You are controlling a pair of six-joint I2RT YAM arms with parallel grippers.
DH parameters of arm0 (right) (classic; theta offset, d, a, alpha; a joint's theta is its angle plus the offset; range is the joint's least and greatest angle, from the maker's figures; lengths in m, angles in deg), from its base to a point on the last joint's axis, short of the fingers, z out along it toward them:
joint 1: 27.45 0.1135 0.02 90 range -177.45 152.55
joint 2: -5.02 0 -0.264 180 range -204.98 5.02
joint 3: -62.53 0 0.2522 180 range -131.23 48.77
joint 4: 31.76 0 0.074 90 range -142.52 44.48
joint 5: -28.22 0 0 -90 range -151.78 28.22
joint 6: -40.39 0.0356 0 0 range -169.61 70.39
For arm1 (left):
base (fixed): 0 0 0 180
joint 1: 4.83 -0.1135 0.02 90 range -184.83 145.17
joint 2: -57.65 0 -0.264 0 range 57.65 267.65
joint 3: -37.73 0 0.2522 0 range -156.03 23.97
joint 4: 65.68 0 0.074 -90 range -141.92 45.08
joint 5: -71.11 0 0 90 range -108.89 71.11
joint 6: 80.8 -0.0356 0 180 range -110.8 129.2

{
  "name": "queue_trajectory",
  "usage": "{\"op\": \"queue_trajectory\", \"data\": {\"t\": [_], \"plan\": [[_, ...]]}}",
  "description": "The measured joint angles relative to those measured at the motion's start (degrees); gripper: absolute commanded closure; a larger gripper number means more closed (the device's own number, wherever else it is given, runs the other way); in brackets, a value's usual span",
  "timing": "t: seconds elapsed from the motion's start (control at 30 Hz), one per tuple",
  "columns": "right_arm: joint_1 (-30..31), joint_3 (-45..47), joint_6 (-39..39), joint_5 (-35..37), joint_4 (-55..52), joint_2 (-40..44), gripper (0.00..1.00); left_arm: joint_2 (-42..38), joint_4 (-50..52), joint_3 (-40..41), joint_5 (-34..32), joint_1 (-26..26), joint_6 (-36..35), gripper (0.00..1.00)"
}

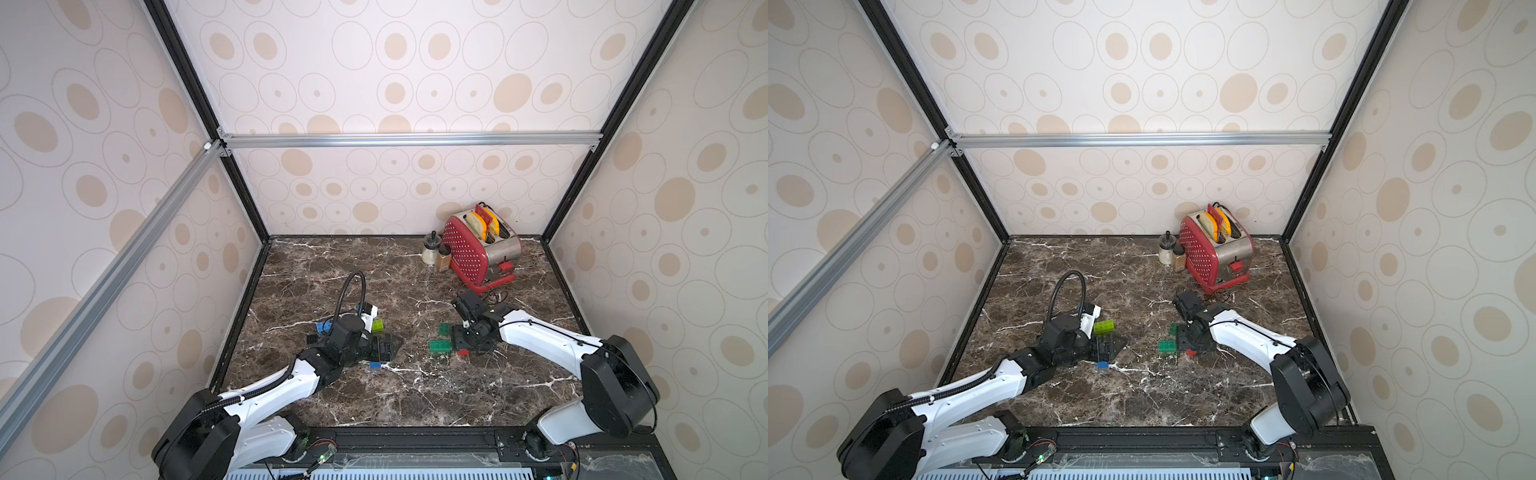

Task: Assemble the letter f with lego
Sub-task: Adjust the lego brick at the center of the board.

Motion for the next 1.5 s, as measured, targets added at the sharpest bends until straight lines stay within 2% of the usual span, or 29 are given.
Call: {"op": "queue_trajectory", "data": {"t": [0.57,1.5], "plan": [[0.1,-0.1,0.9,0.9,-4.0,0.2,0.32,-0.3,0.0,0.0,0.0,-0.1,0.0,0.01],[0.1,1.9,0.3,0.9,-1.9,1.9,0.31,-0.4,0.0,0.0,0.0,-0.1,0.0,0.01]]}}
